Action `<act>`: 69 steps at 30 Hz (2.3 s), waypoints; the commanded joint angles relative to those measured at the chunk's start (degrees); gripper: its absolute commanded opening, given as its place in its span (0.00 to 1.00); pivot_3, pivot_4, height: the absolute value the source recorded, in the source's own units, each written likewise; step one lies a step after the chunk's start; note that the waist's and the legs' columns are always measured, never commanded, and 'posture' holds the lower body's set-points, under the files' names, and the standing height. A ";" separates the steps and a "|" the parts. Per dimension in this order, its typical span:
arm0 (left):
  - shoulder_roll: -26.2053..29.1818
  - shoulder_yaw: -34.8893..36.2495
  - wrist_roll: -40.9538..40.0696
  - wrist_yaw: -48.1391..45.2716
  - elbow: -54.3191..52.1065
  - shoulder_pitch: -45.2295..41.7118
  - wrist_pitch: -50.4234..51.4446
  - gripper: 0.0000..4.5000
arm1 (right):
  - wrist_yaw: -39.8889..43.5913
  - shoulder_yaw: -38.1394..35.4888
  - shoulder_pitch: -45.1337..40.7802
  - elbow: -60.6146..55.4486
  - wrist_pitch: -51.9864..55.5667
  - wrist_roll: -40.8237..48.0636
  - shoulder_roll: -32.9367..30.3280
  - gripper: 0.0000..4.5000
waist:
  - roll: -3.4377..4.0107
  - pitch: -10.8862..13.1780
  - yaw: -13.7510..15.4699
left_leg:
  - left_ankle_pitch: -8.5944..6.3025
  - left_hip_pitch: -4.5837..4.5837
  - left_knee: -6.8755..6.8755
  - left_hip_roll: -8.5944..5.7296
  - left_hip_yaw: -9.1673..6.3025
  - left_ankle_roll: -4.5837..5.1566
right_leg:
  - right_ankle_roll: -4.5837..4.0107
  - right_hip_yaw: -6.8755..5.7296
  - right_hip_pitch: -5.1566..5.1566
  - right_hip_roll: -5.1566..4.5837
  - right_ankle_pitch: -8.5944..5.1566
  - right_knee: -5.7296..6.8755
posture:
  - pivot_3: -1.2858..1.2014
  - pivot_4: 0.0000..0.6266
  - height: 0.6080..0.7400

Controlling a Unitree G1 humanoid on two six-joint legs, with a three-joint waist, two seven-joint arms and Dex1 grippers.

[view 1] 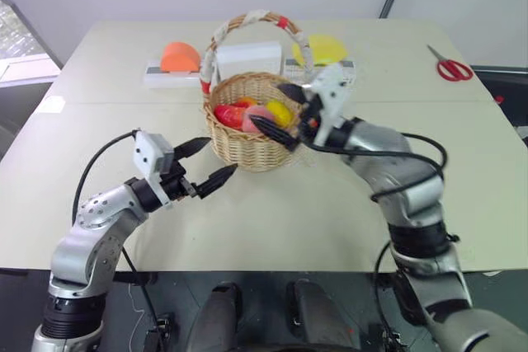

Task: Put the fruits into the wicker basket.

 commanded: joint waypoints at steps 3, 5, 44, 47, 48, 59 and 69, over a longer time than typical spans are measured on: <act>-0.50 0.76 -1.25 -0.32 -0.20 -0.67 -1.48 1.00 | -3.81 -2.90 0.85 -0.54 -0.84 0.17 1.46 1.00 | 0.01 0.00 -0.91 | 0.01 0.07 -0.01 0.12 0.03 -0.01 | -0.02 0.02 0.00 0.13 0.01 0.07 | 0.52 0.24 1.00; -0.62 0.41 -1.22 -0.34 0.19 -1.15 -1.48 1.00 | -7.55 -3.07 -1.04 4.13 -3.13 -2.36 3.54 1.00 | 0.00 0.00 -1.44 | 0.02 0.09 -0.01 0.14 0.02 -0.02 | -0.03 0.01 0.00 0.16 0.01 0.11 | 0.52 0.24 1.00; -4.10 -7.65 1.58 -4.79 9.88 -10.79 -3.06 1.00 | -26.51 -34.14 8.84 21.33 -22.74 -9.22 -11.72 0.82 | 0.09 -0.01 -1.30 | 0.02 0.39 -0.07 0.21 0.80 -0.01 | -0.07 0.44 0.08 0.49 0.05 0.18 | 0.52 0.24 1.00; -3.46 -6.69 1.95 -4.50 10.51 -10.42 -3.20 1.00 | -24.79 -36.57 13.46 14.99 -22.06 -7.53 -12.96 0.82 | 0.10 -0.02 -0.89 | 0.01 0.33 -0.06 0.23 0.75 0.01 | -0.07 0.45 0.10 0.42 0.05 0.16 | 0.52 0.24 1.00; -3.09 -6.13 2.25 -4.12 10.81 -10.09 -3.18 1.00 | -22.60 -37.47 15.46 12.24 -21.39 -5.28 -13.27 0.82 | 0.11 -0.02 -0.74 | 0.00 0.33 -0.06 0.21 0.78 0.03 | -0.06 0.45 0.10 0.36 0.05 0.15 | 0.52 0.24 1.00; -2.72 0.34 8.20 4.32 14.72 -2.61 -8.34 1.00 | 2.24 -20.05 32.43 -6.55 -16.42 3.86 -16.69 0.82 | 0.09 -0.01 -1.46 | -0.09 1.26 -0.16 0.37 0.77 0.16 | -0.04 0.46 1.01 0.38 0.00 -0.05 | 0.52 0.24 1.00; -4.20 3.23 11.49 9.88 15.14 3.87 -11.97 1.00 | 2.00 -2.72 19.04 12.65 -27.65 -7.02 -5.49 0.82 | -0.03 0.00 -0.93 | -0.10 1.16 -0.15 0.22 0.59 0.16 | -0.02 0.42 1.00 0.17 0.02 -0.16 | 0.52 0.24 1.00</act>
